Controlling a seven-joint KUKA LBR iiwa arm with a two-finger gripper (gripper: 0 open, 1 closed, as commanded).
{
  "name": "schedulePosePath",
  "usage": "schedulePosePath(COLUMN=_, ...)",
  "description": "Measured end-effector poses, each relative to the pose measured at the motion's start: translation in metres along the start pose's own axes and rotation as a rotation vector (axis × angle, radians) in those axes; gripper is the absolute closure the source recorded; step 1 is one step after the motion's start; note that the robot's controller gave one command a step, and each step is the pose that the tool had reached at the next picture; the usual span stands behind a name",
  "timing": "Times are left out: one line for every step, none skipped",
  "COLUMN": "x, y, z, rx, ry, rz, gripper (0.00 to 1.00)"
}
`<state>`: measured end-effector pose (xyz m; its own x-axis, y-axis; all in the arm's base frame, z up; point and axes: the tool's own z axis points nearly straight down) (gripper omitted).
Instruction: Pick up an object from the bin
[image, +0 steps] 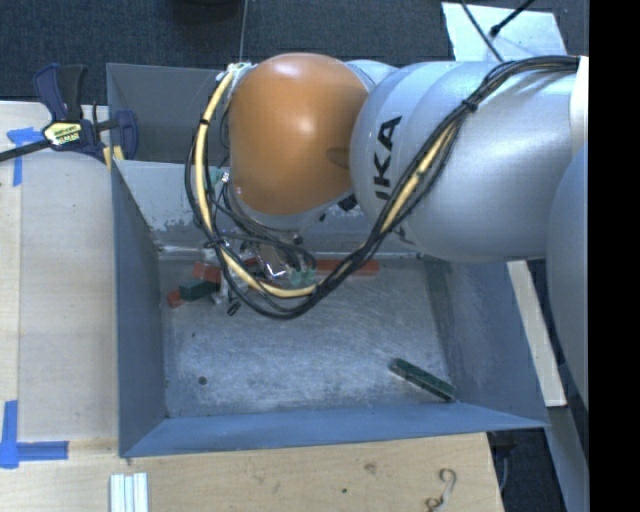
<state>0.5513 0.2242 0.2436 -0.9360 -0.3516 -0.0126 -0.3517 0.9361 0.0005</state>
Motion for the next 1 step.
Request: schedulePosePath(x=0.0172, y=-0.0086, z=0.0041, rx=-0.001, ry=0.011, rz=-0.231, gripper=1.0)
